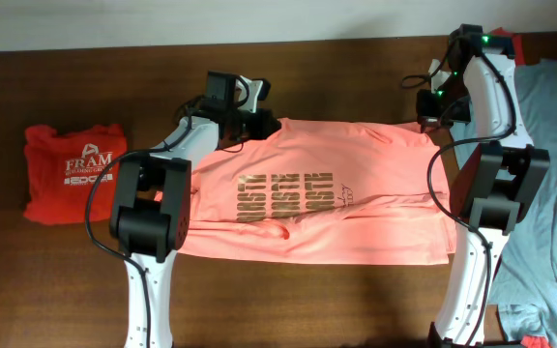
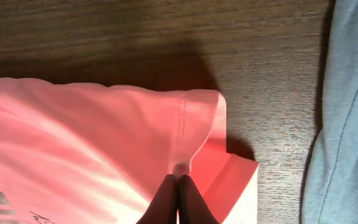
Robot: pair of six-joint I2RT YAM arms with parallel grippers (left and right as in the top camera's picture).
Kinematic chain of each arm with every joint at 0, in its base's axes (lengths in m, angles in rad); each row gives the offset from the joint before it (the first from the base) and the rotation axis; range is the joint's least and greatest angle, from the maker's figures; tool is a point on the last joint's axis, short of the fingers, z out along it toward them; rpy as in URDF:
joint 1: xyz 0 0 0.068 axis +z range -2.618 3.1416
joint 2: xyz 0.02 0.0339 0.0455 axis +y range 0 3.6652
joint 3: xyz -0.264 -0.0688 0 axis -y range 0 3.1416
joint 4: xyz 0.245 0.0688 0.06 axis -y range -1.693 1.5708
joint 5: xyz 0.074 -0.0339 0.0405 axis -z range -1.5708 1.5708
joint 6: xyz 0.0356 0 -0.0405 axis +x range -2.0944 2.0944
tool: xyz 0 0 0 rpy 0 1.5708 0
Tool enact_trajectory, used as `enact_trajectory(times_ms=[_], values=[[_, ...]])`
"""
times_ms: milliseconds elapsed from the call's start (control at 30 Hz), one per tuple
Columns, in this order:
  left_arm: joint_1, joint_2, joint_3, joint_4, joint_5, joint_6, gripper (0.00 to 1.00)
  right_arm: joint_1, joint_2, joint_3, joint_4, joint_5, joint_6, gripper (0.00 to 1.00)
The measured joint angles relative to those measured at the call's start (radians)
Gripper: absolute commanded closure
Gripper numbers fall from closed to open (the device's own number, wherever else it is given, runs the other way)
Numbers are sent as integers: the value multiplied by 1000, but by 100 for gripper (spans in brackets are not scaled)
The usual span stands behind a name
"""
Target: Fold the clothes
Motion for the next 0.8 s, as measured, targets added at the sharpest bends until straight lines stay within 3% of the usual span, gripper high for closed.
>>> enact_trajectory(times_ms=[167, 333, 567, 800], values=[[8, 5, 26, -80, 18, 0, 100, 0, 0, 0, -8, 2, -5, 96], [47, 9, 159, -308, 32, 25, 100, -7, 0, 0, -38, 15, -11, 96], [80, -71, 212, -475, 35, 88, 100, -64, 0, 0, -117, 14, -11, 96], [44, -121, 230, -809, 41, 153, 100, -91, 0, 0, -206, 53, -11, 96]])
